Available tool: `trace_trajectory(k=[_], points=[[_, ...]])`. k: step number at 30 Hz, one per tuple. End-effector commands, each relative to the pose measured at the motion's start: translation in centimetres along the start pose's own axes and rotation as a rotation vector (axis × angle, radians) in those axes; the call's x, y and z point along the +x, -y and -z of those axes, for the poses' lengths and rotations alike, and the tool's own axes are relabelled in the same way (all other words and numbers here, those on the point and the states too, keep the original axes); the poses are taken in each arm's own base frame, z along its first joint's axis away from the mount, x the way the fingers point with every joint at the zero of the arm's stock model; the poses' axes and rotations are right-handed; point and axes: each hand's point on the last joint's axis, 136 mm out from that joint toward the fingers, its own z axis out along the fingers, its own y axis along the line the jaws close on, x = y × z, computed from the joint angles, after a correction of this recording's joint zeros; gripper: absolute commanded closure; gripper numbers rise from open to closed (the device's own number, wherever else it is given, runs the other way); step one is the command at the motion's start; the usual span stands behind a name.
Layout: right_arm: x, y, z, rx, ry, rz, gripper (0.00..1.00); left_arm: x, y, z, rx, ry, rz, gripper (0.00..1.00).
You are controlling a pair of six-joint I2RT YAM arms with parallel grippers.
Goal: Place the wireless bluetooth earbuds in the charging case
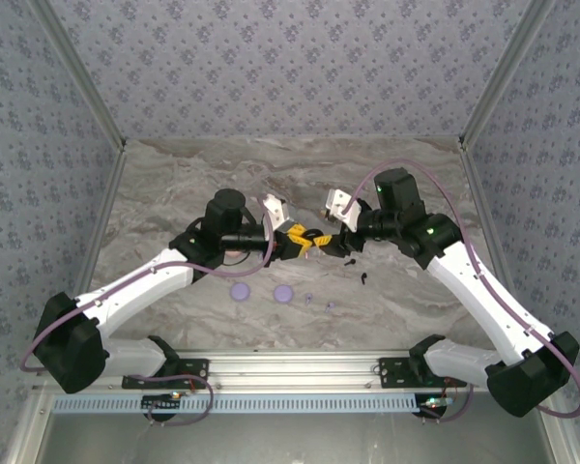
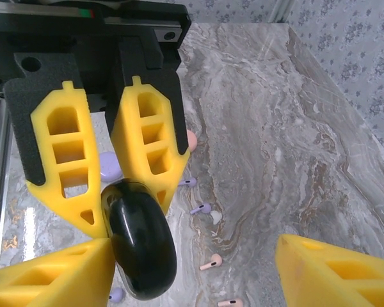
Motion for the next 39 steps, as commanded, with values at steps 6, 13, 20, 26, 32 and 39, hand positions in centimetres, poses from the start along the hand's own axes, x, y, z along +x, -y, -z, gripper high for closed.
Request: trace_trajectory(k=[6, 13, 20, 26, 32, 39], points=[[-0.3, 2.5, 0.6, 0.1, -0.015, -0.051, 0.31, -1.0, 1.2, 0.5, 0.028, 0.028, -0.038, 0.92], [-0.2, 2.9, 0.8, 0.11, -0.01, -0.085, 0.31, -0.9, 1.1, 0.5, 0.024, 0.026, -0.037, 0.93], [0.1, 3.4, 0.9, 0.118, -0.009, -0.118, 0.31, -0.9, 1.1, 0.5, 0.022, 0.026, -0.036, 0.93], [-0.1, 3.6, 1.8, 0.131, 0.007, -0.15, 0.31, -0.9, 0.9, 0.6, 0.005, 0.027, -0.032, 0.93], [-0.2, 5.8, 5.7, 0.27, 0.063, -0.375, 0.27, -1.0, -0.2, 1.1, -0.087, 0.079, -0.038, 0.97], [9.3, 6.4, 5.5, 0.391, -0.148, -0.916, 0.3, -1.9, -1.1, 1.8, -0.145, 0.246, 0.034, 1.0]])
